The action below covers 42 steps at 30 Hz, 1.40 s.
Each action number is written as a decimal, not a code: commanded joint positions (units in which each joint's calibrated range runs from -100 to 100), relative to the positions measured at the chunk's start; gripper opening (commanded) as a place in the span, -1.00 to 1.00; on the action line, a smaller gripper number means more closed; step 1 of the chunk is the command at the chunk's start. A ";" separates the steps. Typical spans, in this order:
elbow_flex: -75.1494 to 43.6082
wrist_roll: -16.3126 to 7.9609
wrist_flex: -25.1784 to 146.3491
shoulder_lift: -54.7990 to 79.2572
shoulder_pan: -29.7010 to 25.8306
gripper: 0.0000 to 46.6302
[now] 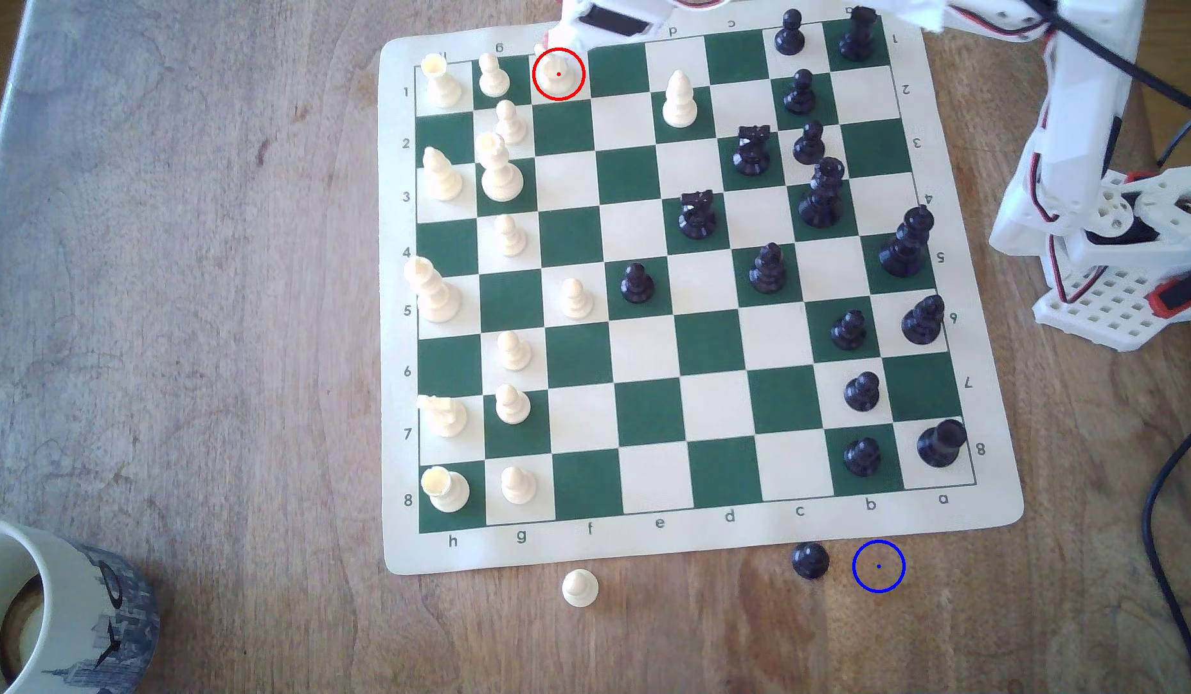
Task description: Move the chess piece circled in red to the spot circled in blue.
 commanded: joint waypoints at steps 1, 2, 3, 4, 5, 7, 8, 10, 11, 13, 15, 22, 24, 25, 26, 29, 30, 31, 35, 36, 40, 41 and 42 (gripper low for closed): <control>-6.14 -0.15 -1.87 0.12 0.96 -0.41; -6.14 -0.15 -2.28 0.54 1.04 -0.41; -6.23 -0.15 -2.52 0.88 1.11 -0.40; -6.41 -0.15 -3.01 1.73 1.11 -0.39; -6.41 -0.15 -3.26 2.16 1.04 -0.39; -6.68 -0.20 -3.51 3.00 0.88 -0.38; -6.95 -0.20 -3.67 3.68 0.80 -0.38; -7.04 -0.29 -4.73 4.87 0.64 -0.38; -7.13 -0.34 -4.98 5.13 0.57 -0.38; -7.31 -0.59 -5.63 6.23 0.49 -0.38; -7.40 -0.78 -6.29 6.91 0.64 -0.38; -8.04 -1.03 -8.01 9.71 1.58 -0.39; -8.04 -1.27 -8.42 9.88 1.43 -0.41; -8.04 -1.42 -8.50 9.97 1.27 -0.42; -8.04 -1.61 -8.66 10.05 1.04 -0.43; -8.04 -1.66 -8.75 10.05 0.64 -0.43; -8.04 -1.71 -8.75 10.05 0.49 -0.43; -7.95 -1.76 -8.75 10.22 0.41 -0.43; -7.50 -2.15 -8.91 10.47 0.33 -0.52; -7.40 -2.15 -8.91 10.73 0.25 -0.53; -7.13 -2.20 -8.75 10.81 -0.06 -0.54; -7.13 -2.20 -8.75 10.81 -0.06 -0.54; -7.13 -2.20 -8.75 10.81 -0.14 -0.55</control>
